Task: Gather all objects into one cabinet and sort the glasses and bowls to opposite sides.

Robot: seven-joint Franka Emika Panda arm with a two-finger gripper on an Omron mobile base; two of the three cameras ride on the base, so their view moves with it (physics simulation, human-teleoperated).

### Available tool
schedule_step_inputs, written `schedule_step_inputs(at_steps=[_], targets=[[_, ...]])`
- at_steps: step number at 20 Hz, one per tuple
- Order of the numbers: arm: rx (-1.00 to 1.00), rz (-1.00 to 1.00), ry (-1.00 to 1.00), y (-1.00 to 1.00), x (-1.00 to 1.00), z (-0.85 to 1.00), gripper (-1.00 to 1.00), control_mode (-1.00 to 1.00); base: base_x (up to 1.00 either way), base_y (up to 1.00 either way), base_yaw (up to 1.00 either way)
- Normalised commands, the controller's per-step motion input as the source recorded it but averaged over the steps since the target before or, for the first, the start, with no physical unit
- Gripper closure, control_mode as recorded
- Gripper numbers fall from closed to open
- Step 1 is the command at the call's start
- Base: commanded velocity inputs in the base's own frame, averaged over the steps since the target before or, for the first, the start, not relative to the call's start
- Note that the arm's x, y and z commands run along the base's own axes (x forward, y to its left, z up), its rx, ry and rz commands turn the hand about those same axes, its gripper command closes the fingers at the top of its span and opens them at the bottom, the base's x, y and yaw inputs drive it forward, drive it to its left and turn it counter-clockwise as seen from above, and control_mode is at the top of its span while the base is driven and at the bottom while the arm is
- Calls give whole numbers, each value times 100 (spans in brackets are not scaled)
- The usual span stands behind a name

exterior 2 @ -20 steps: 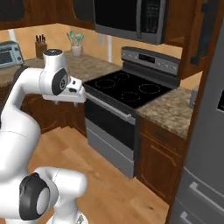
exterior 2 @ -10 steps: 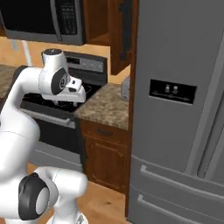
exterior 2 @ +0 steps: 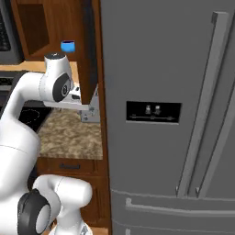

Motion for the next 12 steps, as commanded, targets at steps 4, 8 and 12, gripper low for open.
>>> schedule_step_inputs(at_steps=[4, 8, 12], targets=[[0, 0, 0, 0, 0, 0, -100, 100, 72, 100, -31], [0, 0, 0, 0, 0, 0, -100, 100, 80, 100, -12], [0, 0, 0, 0, 0, 0, -100, 100, 97, 36, 8]])
